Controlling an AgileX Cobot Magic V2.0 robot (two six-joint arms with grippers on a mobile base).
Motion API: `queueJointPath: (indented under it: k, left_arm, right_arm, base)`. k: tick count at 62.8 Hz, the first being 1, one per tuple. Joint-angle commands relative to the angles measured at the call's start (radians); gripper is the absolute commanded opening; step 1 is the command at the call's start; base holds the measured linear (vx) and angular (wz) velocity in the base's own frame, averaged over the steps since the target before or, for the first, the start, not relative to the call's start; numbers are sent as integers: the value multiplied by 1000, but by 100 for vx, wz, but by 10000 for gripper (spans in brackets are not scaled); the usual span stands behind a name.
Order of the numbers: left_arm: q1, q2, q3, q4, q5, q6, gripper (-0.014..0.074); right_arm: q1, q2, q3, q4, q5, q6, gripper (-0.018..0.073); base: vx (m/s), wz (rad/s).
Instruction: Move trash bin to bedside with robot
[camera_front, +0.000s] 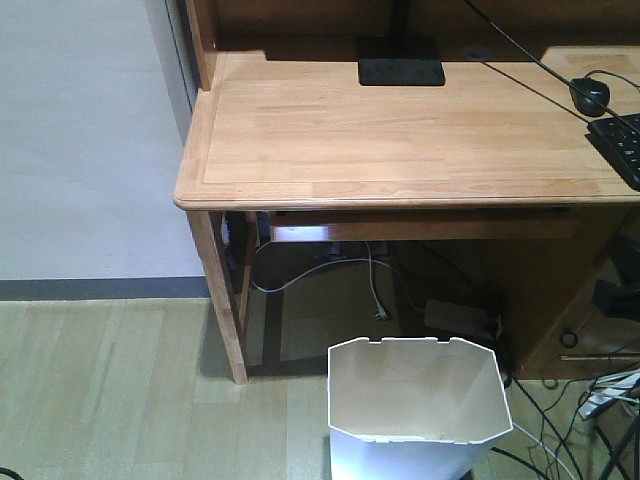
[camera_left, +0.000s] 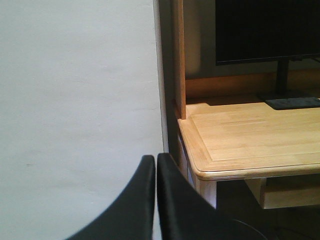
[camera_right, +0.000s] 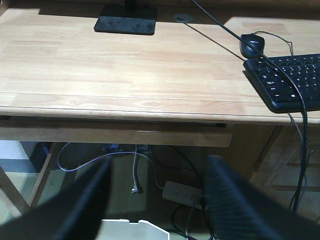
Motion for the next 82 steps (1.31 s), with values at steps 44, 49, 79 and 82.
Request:
queueJointPath:
  k: [44,49,79,82]
  left_arm:
    - [-6,-14,12,-9,-74,-14,-6]
    - [-6,-14,12,-9,-74,-14,-6]
    - [-6,-14,12,-9,-74,-14,-6]
    - [-6,-14,12,-9,-74,-14,-6]
  right_arm:
    - [-2,312,-324,16,154,15,508]
    - [-2,375,-359,18,183,15,508]
    - [-14,793,-502,19,328,0,508]
    - [-29,841,-514,39,339,-17,508]
  base:
    - [0,0]
    - [0,0]
    - [0,0]
    - [0,0]
